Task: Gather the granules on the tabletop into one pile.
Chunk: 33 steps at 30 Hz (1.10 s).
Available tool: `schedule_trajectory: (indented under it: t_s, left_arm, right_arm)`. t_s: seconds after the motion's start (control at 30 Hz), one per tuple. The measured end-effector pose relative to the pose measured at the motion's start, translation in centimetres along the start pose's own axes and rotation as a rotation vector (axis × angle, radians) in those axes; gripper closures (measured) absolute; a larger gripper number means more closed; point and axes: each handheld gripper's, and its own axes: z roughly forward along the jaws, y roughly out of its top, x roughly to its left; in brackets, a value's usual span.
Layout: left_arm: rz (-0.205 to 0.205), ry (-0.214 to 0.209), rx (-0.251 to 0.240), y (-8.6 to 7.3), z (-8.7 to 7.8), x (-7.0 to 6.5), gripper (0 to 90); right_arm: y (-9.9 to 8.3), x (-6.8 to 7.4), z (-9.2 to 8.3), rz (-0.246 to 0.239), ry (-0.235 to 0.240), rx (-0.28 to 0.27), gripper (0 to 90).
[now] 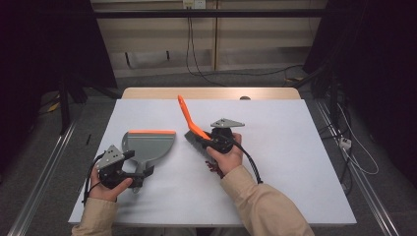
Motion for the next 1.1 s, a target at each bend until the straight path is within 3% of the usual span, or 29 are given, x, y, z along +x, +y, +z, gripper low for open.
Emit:
schedule_trajectory:
  t_s: [0.2,0.33,0.53,0.63,0.8,1.1]
  left_arm:
    - [0.003,0.002,0.005,-0.1,0.0,0.0,5.5]
    - [0.0,-0.002,0.006,-0.1,0.0,0.0,5.5]
    - [0.003,0.0,0.004,-0.1,0.0,0.0,5.5]
    - [0.003,0.0,0.006,-0.1,0.1,0.0,5.5]
    - [0.002,-0.005,0.007,0.0,0.2,-0.1,5.5]
    - [-0.008,0.002,0.003,-0.2,0.0,0.3,5.5]
  right_arm:
    - [-0.3,1.3,1.4,0.043,0.036,-0.008,71.1]
    - [-1.2,1.0,2.0,0.056,0.006,0.023,71.1]
    - [-1.5,-0.3,0.4,0.045,-0.025,0.041,71.2]
    - [-1.8,-0.6,-0.6,0.079,-0.006,0.03,71.1]
    - [-0.8,-0.5,-1.0,0.08,0.01,0.0,71.1]
    - [1.5,-2.0,2.3,0.038,-0.054,-0.007,71.1]
